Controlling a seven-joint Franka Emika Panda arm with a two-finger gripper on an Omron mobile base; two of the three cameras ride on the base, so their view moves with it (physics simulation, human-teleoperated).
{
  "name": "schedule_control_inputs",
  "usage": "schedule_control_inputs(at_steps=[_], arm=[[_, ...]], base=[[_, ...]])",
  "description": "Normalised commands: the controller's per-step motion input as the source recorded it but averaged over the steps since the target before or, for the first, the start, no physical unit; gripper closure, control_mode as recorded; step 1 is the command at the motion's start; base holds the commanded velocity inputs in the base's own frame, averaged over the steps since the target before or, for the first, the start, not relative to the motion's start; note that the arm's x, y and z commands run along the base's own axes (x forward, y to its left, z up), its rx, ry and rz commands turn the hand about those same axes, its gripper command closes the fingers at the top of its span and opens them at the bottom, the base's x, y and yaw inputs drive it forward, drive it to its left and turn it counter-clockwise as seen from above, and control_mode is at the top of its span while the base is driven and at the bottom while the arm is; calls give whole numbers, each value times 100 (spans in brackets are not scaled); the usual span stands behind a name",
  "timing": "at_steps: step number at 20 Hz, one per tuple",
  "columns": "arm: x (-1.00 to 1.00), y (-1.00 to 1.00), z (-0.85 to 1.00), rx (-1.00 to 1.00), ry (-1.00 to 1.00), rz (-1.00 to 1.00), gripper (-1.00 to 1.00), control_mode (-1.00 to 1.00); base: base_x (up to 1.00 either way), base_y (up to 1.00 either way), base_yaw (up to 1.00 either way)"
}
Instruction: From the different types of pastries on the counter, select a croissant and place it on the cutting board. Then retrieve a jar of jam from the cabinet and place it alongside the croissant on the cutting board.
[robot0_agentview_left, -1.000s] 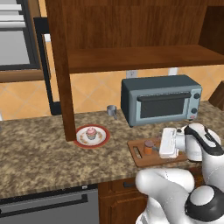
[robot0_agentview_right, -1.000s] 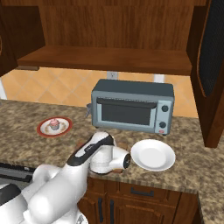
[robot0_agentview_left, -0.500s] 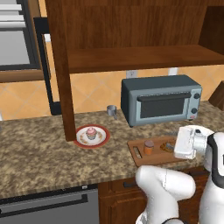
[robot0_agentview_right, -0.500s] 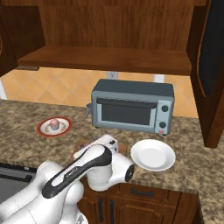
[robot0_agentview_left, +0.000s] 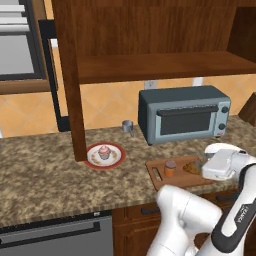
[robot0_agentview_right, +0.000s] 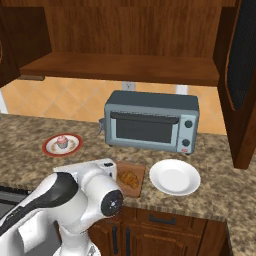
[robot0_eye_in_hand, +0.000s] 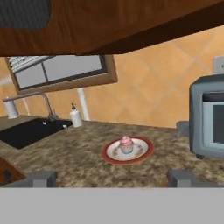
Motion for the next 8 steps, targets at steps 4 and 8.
schedule_control_inputs(at_steps=[4, 8], arm=[[-35, 40, 95, 0, 31, -9, -100, -100], [-89, 49, 14, -6, 19, -4, -100, -100]], base=[[0, 0, 0], [0, 0, 0]])
